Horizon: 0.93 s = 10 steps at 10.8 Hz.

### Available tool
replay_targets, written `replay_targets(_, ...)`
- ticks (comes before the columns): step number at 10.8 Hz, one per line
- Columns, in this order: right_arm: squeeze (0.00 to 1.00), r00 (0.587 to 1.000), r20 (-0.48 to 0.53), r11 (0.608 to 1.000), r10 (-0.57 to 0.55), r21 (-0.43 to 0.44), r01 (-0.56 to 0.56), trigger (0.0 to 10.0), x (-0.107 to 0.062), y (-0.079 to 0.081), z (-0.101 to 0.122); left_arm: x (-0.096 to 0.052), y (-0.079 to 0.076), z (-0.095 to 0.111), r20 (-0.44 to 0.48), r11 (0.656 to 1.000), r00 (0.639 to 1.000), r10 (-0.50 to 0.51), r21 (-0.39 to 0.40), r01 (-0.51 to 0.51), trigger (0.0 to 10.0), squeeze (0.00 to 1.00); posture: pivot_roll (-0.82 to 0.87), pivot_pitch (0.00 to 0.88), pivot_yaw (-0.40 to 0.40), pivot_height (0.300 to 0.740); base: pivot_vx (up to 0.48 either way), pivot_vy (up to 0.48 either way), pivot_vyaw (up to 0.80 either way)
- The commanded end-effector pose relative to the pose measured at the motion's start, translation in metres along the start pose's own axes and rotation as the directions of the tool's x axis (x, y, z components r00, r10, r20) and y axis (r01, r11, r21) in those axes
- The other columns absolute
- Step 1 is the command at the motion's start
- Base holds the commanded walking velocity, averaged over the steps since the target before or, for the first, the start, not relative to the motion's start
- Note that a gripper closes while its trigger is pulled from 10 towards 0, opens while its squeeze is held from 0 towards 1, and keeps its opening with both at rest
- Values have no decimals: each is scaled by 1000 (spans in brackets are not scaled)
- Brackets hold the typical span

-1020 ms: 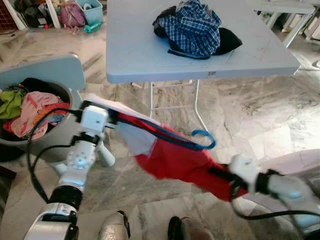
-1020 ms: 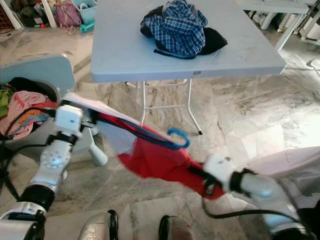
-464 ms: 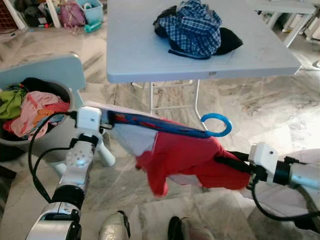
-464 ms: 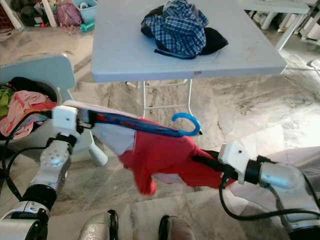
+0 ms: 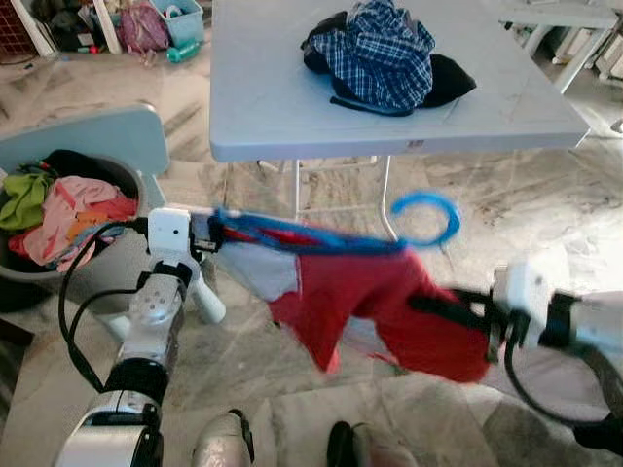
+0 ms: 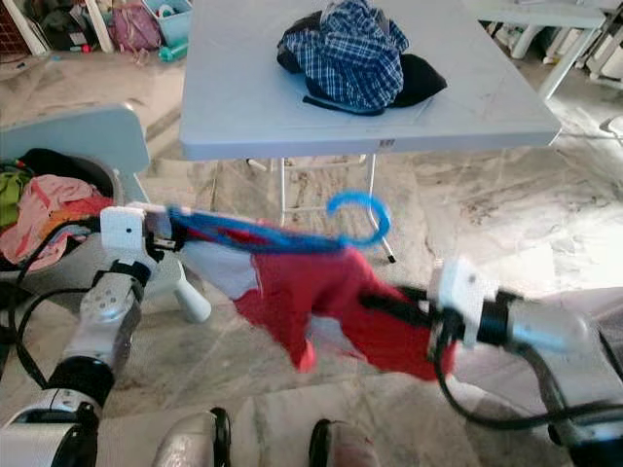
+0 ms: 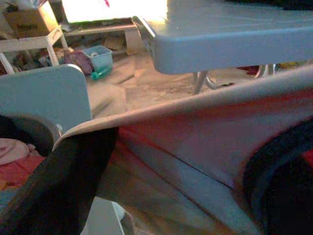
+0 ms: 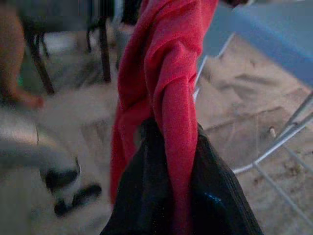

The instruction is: Hang hanger

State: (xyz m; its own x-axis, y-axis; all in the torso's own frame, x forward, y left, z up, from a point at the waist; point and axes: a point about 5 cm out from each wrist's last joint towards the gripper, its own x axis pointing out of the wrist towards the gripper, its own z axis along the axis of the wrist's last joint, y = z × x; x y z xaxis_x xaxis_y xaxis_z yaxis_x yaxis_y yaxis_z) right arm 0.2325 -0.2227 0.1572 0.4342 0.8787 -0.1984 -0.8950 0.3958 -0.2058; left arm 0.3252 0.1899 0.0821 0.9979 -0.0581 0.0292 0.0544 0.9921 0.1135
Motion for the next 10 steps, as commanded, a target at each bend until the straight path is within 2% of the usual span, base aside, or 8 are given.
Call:
replay_targets(1,0,992,120,999,-44,-22,47,10000,-6,-9,24,-6,8,-14,-79,999,996,37,-23,-39,10000,0,-57,131,-36,740,0,0,0)
replay_targets(2,0,979,186,997,-77,5,77,10000,-1,-12,31,-9,-7,-25,-149,999,988,-42,6,43,10000,0,-55,128,-37,740,0,0,0)
replay_targets(3,0,952,236,977,-194,-38,208,10000,14,-21,36,-19,-38,-37,-194,965,945,-264,-45,260,10000,655,-54,123,-38,740,0,0,0)
replay_targets(4,0,916,251,939,-313,-60,337,10000,24,-31,36,-26,-55,-39,-189,917,898,-397,-43,397,10000,1000,-53,123,-39,740,0,0,0)
replay_targets(5,0,902,195,920,-386,3,393,10000,39,-33,19,-39,-78,-46,-220,824,798,-561,-60,563,10000,1000,-47,124,-36,740,0,0,0)
replay_targets(6,0,913,155,924,-377,-6,383,10000,46,-29,8,-44,-87,-48,-236,784,757,-610,-39,620,10000,1000,-44,124,-34,740,0,0,0)
replay_targets(7,0,911,36,909,-411,-56,413,10000,55,-27,-16,-53,-100,-50,-259,697,677,-689,18,717,10000,1000,-40,126,-32,740,0,0,0)
replay_targets(10,0,872,-84,864,-483,-210,458,10000,63,-43,-36,-58,-97,-49,-274,634,685,-675,261,728,10000,1000,-40,149,-34,740,0,0,0)
